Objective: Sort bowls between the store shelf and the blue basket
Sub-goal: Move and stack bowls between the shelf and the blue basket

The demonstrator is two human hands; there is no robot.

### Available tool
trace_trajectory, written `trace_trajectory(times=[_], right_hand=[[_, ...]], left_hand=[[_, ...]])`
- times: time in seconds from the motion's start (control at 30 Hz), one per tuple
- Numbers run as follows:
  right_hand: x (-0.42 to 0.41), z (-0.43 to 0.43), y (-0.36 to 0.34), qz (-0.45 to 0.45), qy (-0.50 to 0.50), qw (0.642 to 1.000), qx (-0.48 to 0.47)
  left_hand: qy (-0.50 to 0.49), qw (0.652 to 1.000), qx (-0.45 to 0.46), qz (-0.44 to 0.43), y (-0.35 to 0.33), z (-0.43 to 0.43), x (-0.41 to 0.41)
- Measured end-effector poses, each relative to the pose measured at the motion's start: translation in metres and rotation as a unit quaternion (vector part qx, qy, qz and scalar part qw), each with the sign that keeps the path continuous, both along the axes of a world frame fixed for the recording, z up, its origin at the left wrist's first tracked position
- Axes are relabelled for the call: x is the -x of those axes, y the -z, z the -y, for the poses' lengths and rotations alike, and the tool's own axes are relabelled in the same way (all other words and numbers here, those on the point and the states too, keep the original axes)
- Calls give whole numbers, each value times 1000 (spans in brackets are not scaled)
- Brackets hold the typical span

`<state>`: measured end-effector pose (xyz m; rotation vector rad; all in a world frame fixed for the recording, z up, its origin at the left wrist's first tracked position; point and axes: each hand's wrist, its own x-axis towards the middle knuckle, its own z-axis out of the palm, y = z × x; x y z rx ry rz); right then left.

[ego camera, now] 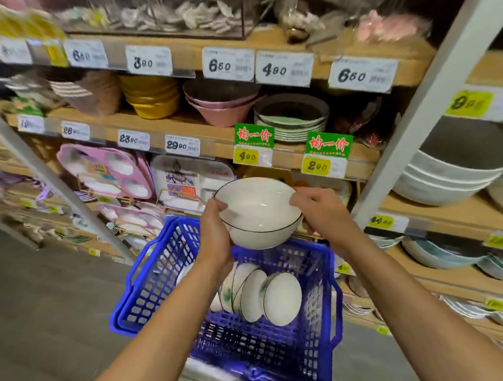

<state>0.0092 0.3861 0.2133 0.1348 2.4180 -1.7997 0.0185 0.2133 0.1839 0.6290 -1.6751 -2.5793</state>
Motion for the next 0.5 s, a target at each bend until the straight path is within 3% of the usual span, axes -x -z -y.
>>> trace_trajectory(times=[0.1,0.23,0.33,0.5], right_hand=[[-7,13,-22,3,28,989,144],[-24,30,-48,0,79,917,391],[-43,41,-70,-28,121,886,446],[-80,46,-97,-79,189,871,446]], left_hand=[[12,999,-6,-32,-37,2,-2],[77,994,2,-74,-76,5,-12],[123,986,13,-109,-100,9,-21],[185,973,-17,-136,-125,8,-34]])
